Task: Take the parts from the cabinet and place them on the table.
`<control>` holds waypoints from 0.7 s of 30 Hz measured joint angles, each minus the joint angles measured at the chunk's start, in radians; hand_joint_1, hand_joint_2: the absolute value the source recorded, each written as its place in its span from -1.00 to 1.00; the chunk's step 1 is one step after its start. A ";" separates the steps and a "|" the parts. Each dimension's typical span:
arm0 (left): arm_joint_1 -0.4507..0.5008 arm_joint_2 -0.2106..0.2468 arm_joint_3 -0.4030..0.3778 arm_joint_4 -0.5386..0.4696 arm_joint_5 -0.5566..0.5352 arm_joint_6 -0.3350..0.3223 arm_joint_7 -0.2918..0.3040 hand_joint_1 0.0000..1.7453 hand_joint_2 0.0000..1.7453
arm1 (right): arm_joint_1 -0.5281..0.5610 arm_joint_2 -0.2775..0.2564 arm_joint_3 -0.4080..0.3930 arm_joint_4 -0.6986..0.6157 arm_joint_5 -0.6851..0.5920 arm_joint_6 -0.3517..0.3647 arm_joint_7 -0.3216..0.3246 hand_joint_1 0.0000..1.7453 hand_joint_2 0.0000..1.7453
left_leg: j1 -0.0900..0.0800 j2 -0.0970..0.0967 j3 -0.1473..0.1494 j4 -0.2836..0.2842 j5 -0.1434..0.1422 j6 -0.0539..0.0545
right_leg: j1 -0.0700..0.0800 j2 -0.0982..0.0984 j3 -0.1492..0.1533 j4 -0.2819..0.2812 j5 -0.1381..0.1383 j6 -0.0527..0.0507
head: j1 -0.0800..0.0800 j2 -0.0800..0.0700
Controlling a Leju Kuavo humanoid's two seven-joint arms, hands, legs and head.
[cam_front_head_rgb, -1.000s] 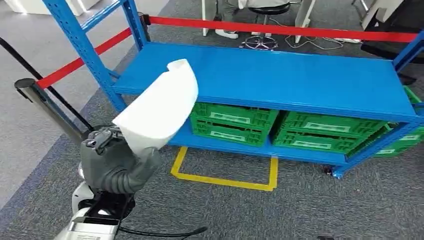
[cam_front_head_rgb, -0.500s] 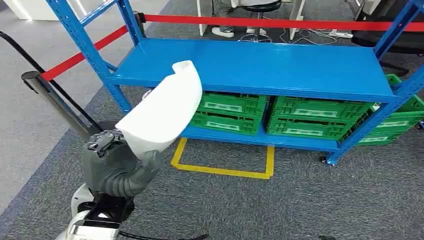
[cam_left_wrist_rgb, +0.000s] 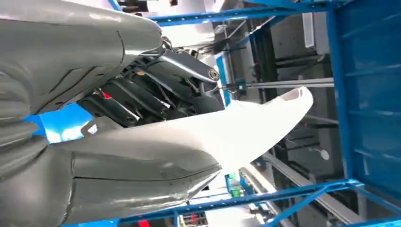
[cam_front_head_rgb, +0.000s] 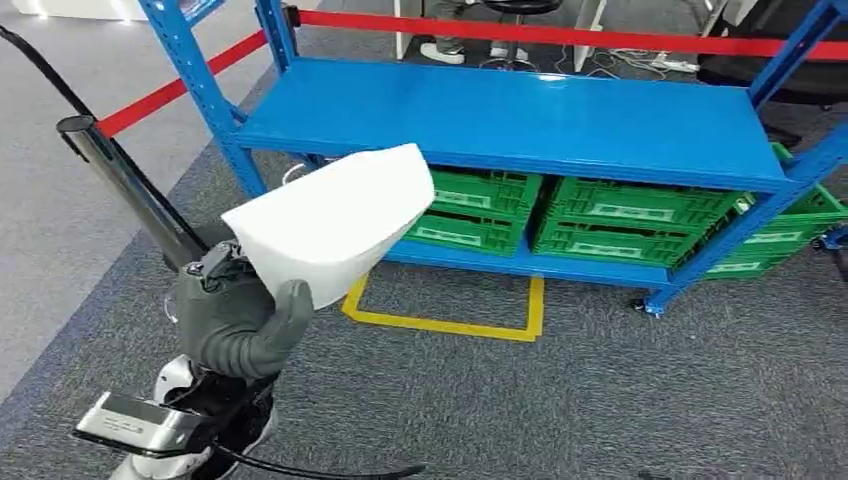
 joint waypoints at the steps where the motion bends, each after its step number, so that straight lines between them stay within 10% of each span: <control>1: 0.003 0.000 0.001 0.002 -0.011 0.009 -0.001 1.00 1.00 | 0.002 0.000 -0.001 0.000 0.000 0.001 -0.002 -1.00 1.00 | -0.001 0.004 -0.003 0.002 0.002 -0.001 | 0.000 -0.001 -0.004 0.021 0.000 0.002 | -0.002 0.000; 5: 0.005 -0.009 0.005 0.005 -0.028 0.022 -0.002 1.00 1.00 | 0.003 -0.001 -0.004 0.000 0.000 0.002 -0.005 -1.00 1.00 | -0.003 0.021 -0.006 0.017 -0.003 -0.009 | 0.001 -0.028 0.169 -0.265 0.130 -0.006 | -0.001 0.000; 6: 0.005 -0.009 0.005 0.006 -0.028 0.022 -0.002 1.00 1.00 | 0.000 -0.001 -0.004 0.000 0.000 0.002 -0.005 -1.00 1.00 | -0.013 0.024 -0.010 0.022 -0.006 -0.014 | 0.008 -0.050 0.185 -0.295 0.110 -0.010 | 0.000 0.000; 11: 0.006 -0.012 0.006 0.007 -0.028 0.024 -0.002 1.00 1.00 | 0.004 -0.001 -0.008 0.000 0.000 0.002 -0.006 -1.00 1.00 | -0.013 0.025 -0.025 0.043 -0.020 -0.033 | -0.001 -0.025 0.177 -0.299 0.127 -0.040 | 0.000 0.000; 16: 0.009 -0.011 0.006 0.011 -0.026 0.028 -0.003 1.00 1.00 | 0.003 -0.001 -0.008 0.000 0.000 0.002 -0.007 -1.00 1.00 | -0.001 -0.002 -0.160 0.353 -0.170 -0.051 | -0.002 0.004 0.161 -0.297 0.134 -0.051 | -0.007 0.000; 19: 0.010 -0.011 0.008 0.012 -0.019 0.036 -0.003 1.00 1.00 | 0.003 -0.002 -0.009 0.000 0.000 0.002 -0.007 -1.00 1.00 | 0.001 -0.007 -0.091 0.210 -0.058 -0.042 | -0.001 0.028 0.162 -0.294 0.135 -0.051 | -0.006 0.000; 21: 0.010 -0.013 0.012 0.012 0.002 0.040 -0.009 1.00 1.00 | 0.002 0.000 -0.008 0.000 0.001 0.002 -0.008 -1.00 1.00 | 0.000 -0.058 -0.024 0.066 -0.004 -0.023 | -0.002 0.041 0.159 -0.294 0.138 -0.045 | -0.004 0.000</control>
